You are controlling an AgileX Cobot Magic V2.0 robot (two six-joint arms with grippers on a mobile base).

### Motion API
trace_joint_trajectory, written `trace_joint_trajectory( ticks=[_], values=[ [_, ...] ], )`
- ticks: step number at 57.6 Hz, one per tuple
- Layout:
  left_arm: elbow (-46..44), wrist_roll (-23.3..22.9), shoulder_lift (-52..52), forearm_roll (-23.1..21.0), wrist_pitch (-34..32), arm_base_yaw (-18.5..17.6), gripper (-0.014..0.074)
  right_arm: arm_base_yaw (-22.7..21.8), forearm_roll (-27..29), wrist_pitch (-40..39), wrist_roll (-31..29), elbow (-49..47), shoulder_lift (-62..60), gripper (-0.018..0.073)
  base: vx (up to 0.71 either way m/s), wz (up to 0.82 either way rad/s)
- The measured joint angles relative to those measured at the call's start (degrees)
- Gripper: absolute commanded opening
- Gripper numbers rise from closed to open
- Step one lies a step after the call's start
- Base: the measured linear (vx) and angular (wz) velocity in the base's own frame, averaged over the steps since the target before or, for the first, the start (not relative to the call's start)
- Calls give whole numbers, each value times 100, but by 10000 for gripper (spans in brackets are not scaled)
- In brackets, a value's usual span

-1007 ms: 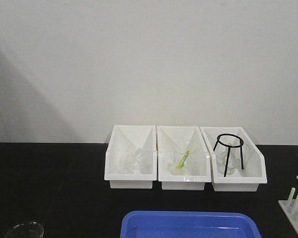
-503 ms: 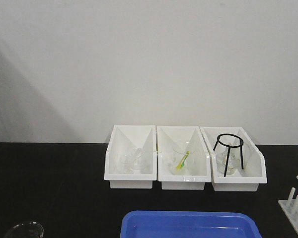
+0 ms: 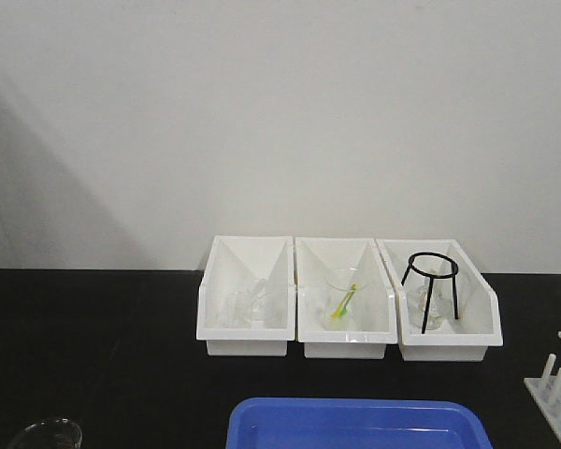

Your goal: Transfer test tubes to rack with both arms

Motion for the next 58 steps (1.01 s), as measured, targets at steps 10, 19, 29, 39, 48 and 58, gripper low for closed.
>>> trace_joint_trajectory(
  ticks=[10, 19, 29, 39, 48, 58],
  values=[
    [0, 0, 0, 0, 0, 0, -20, 0, 0, 0, -6, 0, 0, -7, 0, 0],
    [0, 0, 0, 0, 0, 0, -20, 0, 5, 24, -6, 0, 91, -7, 0, 0],
    [0, 0, 0, 0, 0, 0, -20, 0, 514, 292, -196, 0, 499, -7, 0, 0],
    [0, 0, 0, 0, 1, 0, -20, 0, 2415, 591, -2101, 52, 792, -7, 0, 0],
    [0, -5, 0, 0, 6, 0, -20, 246, 5036, 1308, -5125, 464, 687, -7, 0, 0],
    [0, -4, 0, 0, 6, 0, -20, 555, 7727, 2810, -8006, 1097, 104, -7, 0, 0]
  ],
)
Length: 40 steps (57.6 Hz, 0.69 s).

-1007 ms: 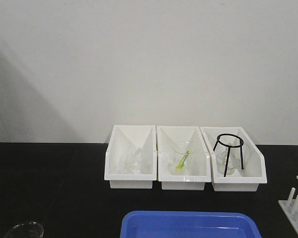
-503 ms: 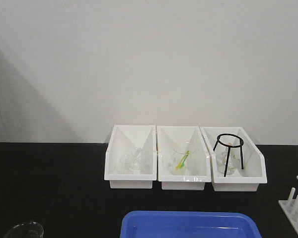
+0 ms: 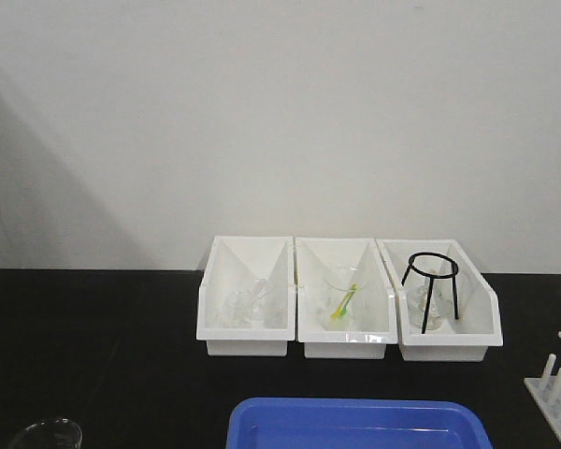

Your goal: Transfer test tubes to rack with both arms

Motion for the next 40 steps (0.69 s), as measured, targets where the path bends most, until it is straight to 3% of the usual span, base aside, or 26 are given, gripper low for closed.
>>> trace_joint_trajectory(
  ticks=[4, 10, 24, 40],
  values=[
    [0, 0, 0, 0, 0, 0, -20, 25, 759, 546, -858, 310, -438, -7, 0, 0],
    [0, 0, 0, 0, 0, 0, -20, 25, 1296, 981, -1607, 1057, -1320, -7, 0, 0],
    [0, 0, 0, 0, 0, 0, -20, 25, 1606, 1181, -1865, 2971, -3499, -7, 0, 0],
    [0, -2, 0, 0, 4, 0, -20, 25, 1979, 1268, -1888, 3061, -3884, -7, 0, 0]
  ],
)
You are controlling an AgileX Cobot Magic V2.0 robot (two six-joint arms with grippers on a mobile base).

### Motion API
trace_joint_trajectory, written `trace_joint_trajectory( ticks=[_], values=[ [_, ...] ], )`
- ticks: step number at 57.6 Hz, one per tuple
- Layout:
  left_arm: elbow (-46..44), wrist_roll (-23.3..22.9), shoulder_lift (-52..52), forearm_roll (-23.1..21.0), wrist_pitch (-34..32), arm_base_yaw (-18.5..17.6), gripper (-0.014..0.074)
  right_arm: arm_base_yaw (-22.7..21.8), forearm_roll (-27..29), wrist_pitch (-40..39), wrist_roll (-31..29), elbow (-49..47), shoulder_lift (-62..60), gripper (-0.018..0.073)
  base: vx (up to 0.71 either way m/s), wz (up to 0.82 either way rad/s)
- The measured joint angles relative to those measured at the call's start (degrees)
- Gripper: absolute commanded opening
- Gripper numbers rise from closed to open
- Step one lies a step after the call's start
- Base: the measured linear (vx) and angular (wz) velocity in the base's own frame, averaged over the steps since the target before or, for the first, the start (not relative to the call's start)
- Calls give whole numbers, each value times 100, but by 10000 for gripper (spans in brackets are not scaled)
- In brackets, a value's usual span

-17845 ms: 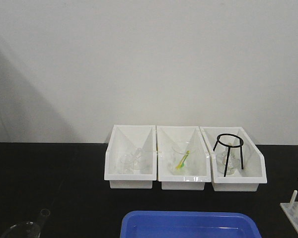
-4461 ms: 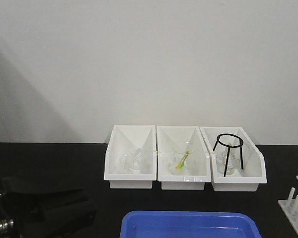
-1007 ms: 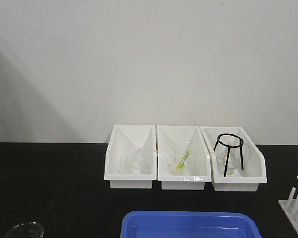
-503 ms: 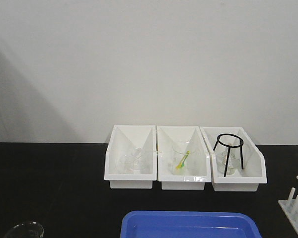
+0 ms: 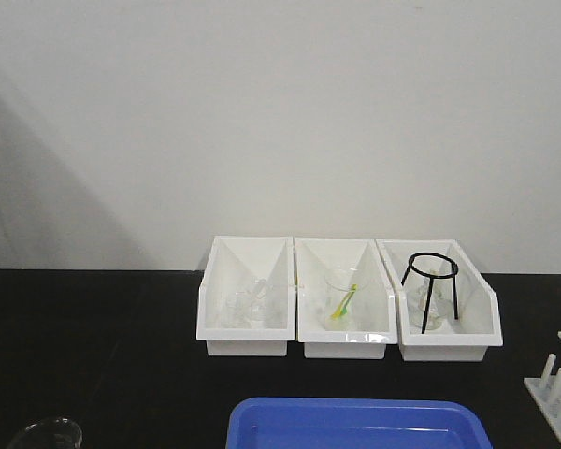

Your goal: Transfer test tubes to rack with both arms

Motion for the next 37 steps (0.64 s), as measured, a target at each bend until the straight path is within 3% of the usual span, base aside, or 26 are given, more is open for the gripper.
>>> trace_joint_trajectory(
  ticks=[37],
  values=[
    [0, 0, 0, 0, -5, 0, -20, 0, 71, -5, 0, 0, 0, -7, 0, 0]
  ],
)
